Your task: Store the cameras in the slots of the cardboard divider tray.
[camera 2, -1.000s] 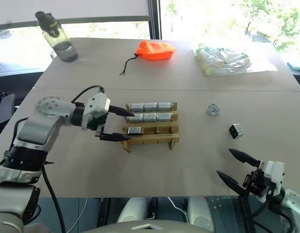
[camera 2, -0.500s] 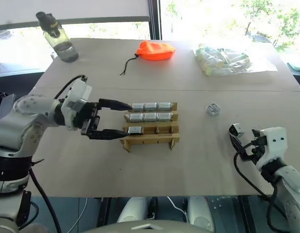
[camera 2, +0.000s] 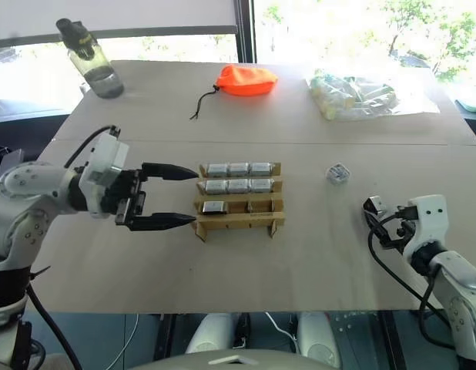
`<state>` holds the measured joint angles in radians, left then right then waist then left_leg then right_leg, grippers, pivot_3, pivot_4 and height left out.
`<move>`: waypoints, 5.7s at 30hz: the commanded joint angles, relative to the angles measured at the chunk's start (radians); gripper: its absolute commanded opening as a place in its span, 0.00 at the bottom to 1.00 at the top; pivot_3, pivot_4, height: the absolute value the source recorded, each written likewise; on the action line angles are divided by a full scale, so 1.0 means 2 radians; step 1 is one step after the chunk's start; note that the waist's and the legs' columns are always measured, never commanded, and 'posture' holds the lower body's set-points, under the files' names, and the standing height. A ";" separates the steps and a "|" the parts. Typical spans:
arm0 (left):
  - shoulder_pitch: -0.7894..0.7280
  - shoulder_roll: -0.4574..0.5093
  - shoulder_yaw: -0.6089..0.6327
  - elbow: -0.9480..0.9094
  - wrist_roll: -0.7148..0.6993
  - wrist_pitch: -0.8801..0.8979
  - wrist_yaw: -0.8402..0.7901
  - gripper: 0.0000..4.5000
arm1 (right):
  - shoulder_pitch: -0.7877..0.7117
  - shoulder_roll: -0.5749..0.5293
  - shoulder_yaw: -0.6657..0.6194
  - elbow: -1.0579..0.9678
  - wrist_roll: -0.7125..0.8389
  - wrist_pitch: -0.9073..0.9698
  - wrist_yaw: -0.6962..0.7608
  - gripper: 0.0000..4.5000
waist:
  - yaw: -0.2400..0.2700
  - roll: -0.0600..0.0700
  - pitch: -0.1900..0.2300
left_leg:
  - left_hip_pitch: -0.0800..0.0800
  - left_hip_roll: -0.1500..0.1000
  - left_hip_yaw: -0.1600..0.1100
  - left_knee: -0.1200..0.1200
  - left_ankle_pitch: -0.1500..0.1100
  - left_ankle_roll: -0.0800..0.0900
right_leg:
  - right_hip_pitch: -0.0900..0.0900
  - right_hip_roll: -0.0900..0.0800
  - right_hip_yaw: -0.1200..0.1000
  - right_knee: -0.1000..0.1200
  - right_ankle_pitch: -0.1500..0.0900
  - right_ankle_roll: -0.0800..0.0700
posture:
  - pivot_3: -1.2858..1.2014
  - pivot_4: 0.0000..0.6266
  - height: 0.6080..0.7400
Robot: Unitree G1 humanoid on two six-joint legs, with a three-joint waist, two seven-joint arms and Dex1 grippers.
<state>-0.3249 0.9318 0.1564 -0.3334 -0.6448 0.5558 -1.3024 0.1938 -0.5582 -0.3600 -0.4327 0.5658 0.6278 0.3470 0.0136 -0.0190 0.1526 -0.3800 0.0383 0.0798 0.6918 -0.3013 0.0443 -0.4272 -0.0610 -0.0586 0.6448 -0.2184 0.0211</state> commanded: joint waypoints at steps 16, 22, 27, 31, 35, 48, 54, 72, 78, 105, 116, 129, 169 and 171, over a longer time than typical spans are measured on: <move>0.021 0.022 0.023 -0.015 0.002 -0.013 0.019 1.00 | -0.043 -0.007 0.004 0.021 -0.008 0.009 0.036 0.15 | 0.000 0.000 0.000 | 0.000 0.000 0.000 0.000 0.000 0.000 | 0.000 0.000 -0.001 0.000 0.000 0.000 | 0.52 0.24 0.89; 0.044 0.031 0.049 -0.025 -0.003 -0.014 0.020 1.00 | -0.093 -0.041 0.038 0.018 0.006 -0.010 0.130 0.15 | -0.002 0.000 0.000 | 0.000 0.000 0.001 -0.001 0.000 0.000 | 0.000 0.000 0.000 0.000 0.000 0.000 | 0.52 0.24 0.89; 0.089 0.040 0.085 -0.047 -0.010 -0.015 0.016 1.00 | -0.189 -0.113 0.170 0.051 -0.062 -0.036 0.244 0.15 | -0.003 0.000 0.000 | 0.000 0.000 0.001 -0.001 0.000 0.000 | -0.001 0.000 0.000 0.000 0.000 0.000 | 0.52 0.24 0.89; 0.138 0.038 0.115 -0.080 -0.012 -0.015 0.024 1.00 | -0.312 -0.086 0.249 0.081 -0.076 -0.038 0.289 0.15 | -0.009 0.000 0.001 | 0.000 0.000 0.001 -0.001 0.000 0.000 | -0.001 0.000 0.000 -0.001 0.000 0.000 | 0.52 0.24 0.89; 0.178 0.033 0.150 -0.107 -0.015 -0.007 0.044 1.00 | -0.397 -0.052 0.308 0.101 -0.101 -0.061 0.333 0.15 | -0.009 0.000 0.001 | -0.001 0.000 0.000 -0.001 0.000 0.000 | -0.002 0.000 -0.001 -0.001 0.000 0.000 | 0.52 0.24 0.89; 0.329 -0.021 0.275 -0.179 -0.040 0.022 0.106 1.00 | -0.484 0.033 0.397 0.184 -0.145 -0.078 0.404 0.15 | -0.013 0.000 0.001 | -0.001 0.000 0.000 -0.002 0.000 0.000 | -0.002 -0.001 -0.002 -0.001 0.000 0.000 | 0.52 0.24 0.89; 0.341 -0.018 0.273 -0.175 -0.036 0.013 0.110 1.00 | -0.493 0.048 0.410 0.199 -0.168 -0.067 0.408 0.15 | -0.011 0.000 0.001 | -0.002 0.000 -0.001 -0.001 0.000 0.000 | -0.002 -0.002 -0.003 0.000 0.000 -0.001 | 0.52 0.24 0.89; 0.291 0.019 0.243 -0.142 -0.042 0.022 0.100 1.00 | -0.459 0.067 0.407 0.202 -0.203 -0.069 0.382 0.44 | -0.013 0.000 0.001 | -0.002 0.000 -0.002 -0.002 0.000 0.000 | -0.002 -0.002 -0.004 -0.001 0.000 -0.001 | 0.52 0.24 0.89; 0.269 0.022 0.225 -0.137 -0.049 0.026 0.097 1.00 | -0.429 0.067 0.341 0.151 -0.149 -0.045 0.362 0.82 | -0.013 0.000 0.001 | -0.002 0.000 -0.001 -0.002 0.000 0.000 | -0.002 -0.002 -0.004 -0.001 0.000 -0.001 | 0.52 0.24 0.89; 0.115 0.050 0.103 -0.045 -0.036 -0.003 0.036 1.00 | -0.335 0.033 0.153 0.344 -0.190 -0.158 0.160 0.82 | -0.014 0.001 0.001 | -0.001 0.000 0.001 -0.002 0.000 0.000 | -0.002 -0.001 -0.001 -0.001 0.000 0.000 | 0.52 0.24 0.89; 0.114 0.050 0.108 -0.045 -0.037 -0.006 0.029 1.00 | -0.331 0.045 0.157 0.355 -0.186 -0.137 0.158 0.77 | -0.013 0.001 0.001 | -0.002 0.000 0.000 -0.002 0.000 0.000 | -0.002 -0.001 -0.002 -0.001 0.000 0.000 | 0.52 0.24 0.89; 0.082 0.030 0.087 -0.030 -0.040 -0.008 0.042 1.00 | -0.313 0.024 0.189 0.263 -0.208 -0.215 0.205 0.44 | -0.013 0.001 0.001 | -0.001 0.000 0.000 -0.002 0.000 0.000 | -0.002 -0.001 -0.002 -0.001 0.000 0.000 | 0.52 0.24 0.89; -0.256 -0.088 -0.181 0.169 0.052 0.164 0.024 1.00 | -0.505 0.026 0.403 0.314 -0.587 -0.747 0.088 0.44 | -0.013 0.000 0.001 | -0.002 0.000 0.000 -0.001 0.000 -0.001 | -0.002 -0.001 -0.002 0.000 0.000 0.000 | 0.52 0.24 0.89; -0.258 -0.089 -0.179 0.167 0.053 0.166 0.025 1.00 | -0.506 0.026 0.405 0.315 -0.589 -0.744 0.089 0.44 | -0.014 0.000 0.001 | -0.002 0.000 0.000 -0.001 0.000 -0.001 | -0.002 -0.001 -0.002 0.000 0.000 0.000 | 0.52 0.24 0.89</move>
<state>-0.8184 0.7525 -0.2095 0.0177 -0.5392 0.8857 -1.2470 -0.8002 -0.5073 0.4623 0.2149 -0.6218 -0.8554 0.5369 -0.0137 -0.0183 0.1556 -0.3836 0.0378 0.0801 0.6899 -0.3006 0.0428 -0.4313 -0.0627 -0.0629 0.6443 -0.2179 0.0210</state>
